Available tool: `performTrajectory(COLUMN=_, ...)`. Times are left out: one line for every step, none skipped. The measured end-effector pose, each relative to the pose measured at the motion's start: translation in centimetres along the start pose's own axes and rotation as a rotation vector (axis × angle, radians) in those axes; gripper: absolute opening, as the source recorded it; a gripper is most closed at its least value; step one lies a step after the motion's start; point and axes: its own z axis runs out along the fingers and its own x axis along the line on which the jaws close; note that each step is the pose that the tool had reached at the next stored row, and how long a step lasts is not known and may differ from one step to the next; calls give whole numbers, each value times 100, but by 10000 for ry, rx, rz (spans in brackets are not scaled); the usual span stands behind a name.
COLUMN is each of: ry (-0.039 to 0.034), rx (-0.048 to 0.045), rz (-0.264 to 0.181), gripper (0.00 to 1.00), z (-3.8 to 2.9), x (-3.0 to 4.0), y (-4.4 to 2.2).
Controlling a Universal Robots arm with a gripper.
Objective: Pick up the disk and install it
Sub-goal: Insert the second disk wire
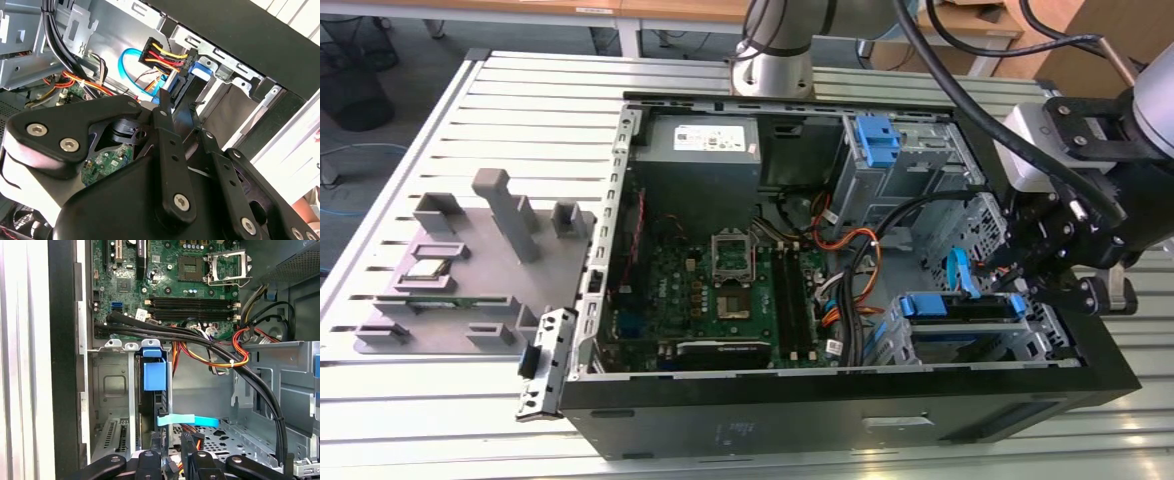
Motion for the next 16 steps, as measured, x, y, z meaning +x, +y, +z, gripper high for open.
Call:
performTrajectory(ry=0, rx=0, rz=-1, gripper=30, z=1, x=-1, y=-13)
performTrajectory(ry=-2, rx=0, rz=-1, gripper=30, z=3, x=-1, y=-33)
performTrajectory(ry=-1, rx=-1, rz=-1, gripper=30, z=4, x=-2, y=-53)
performTrajectory(ry=-1, rx=-1, rz=-2, gripper=30, z=5, x=-4, y=-73)
performTrajectory(ry=-1, rx=-1, rz=-1, gripper=30, z=6, x=-5, y=-95)
performTrajectory(ry=-1, rx=-1, rz=-2, gripper=30, z=8, x=-8, y=-114)
performTrajectory(ry=-1, rx=-1, rz=-1, gripper=30, z=9, x=-11, y=-131)
performTrajectory(ry=0, rx=-1, rz=-1, gripper=30, z=11, x=-14, y=-150)
performTrajectory(ry=2, rx=-1, rz=-1, gripper=30, z=12, x=-17, y=-169)
performTrajectory(ry=3, rx=-2, rz=-1, gripper=30, z=13, x=-21, y=-187)
performTrajectory(ry=4, rx=-2, rz=-1, gripper=30, z=15, x=-24, y=-205)
performTrajectory(ry=6, rx=-1, rz=-1, gripper=30, z=17, x=-27, y=-222)
performTrajectory(ry=8, rx=-2, rz=-1, gripper=30, z=18, x=-29, y=-237)
performTrajectory(ry=14, rx=-2, rz=-2, gripper=30, z=18, x=-32, y=-247)
performTrajectory(ry=20, rx=-1, rz=-2, gripper=30, z=20, x=-34, y=-252)
performTrajectory(ry=31, rx=-1, rz=-3, gripper=30, z=22, x=-35, y=-255)
